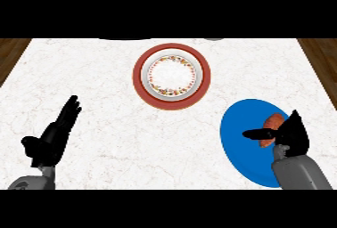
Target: Pick the sweet potato from the plate and place it in the plate
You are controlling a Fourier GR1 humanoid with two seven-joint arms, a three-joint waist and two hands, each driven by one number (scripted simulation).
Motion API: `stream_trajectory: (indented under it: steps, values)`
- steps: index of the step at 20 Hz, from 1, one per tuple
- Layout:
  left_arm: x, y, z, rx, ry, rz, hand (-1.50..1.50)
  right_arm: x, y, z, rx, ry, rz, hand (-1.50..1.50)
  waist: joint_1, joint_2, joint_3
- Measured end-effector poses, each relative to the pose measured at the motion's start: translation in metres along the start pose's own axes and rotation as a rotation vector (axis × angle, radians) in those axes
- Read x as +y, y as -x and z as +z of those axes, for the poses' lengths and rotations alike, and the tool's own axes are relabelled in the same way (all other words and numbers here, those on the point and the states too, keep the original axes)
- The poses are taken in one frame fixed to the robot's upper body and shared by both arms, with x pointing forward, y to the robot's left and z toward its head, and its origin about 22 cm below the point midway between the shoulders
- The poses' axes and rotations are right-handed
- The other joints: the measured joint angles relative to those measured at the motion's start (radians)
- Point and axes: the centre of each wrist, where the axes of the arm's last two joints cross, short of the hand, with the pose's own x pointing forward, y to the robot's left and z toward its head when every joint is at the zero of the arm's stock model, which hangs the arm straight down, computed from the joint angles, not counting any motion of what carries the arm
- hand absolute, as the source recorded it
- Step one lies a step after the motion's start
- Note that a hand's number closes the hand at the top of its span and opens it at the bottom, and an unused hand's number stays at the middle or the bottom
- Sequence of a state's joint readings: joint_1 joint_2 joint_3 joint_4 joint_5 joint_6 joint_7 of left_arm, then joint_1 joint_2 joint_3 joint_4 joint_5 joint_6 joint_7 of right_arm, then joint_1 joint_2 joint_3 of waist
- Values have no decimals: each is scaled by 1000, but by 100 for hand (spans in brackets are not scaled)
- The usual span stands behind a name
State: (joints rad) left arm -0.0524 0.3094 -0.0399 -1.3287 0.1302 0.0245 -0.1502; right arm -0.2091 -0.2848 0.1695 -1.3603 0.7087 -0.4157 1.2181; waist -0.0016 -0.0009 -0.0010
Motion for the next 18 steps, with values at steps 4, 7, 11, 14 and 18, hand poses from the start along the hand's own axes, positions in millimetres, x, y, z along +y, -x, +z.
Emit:
stream_trajectory:
  steps: [4, 7, 11, 14, 18]
  values:
    - [-5, -4, -3, -2, -5, 1, 0, 0, 3, -11, 33, 1, 21, -150, 2, 1, 0]
    - [-1, -8, -4, -2, -4, 1, 0, 2, 13, -15, 47, -21, 16, 150, 2, -1, 0]
    - [0, -5, -6, -1, -1, -2, 0, 5, 14, -25, 44, -47, 22, 150, 1, -5, -9]
    - [0, -2, -4, -4, -2, -2, 0, 8, 15, -27, 31, -48, 27, 150, -1, -8, -13]
    - [-5, -5, -8, -3, 10, 0, 0, 3, 5, -32, -76, -75, 78, 150, 9, -4, -10]
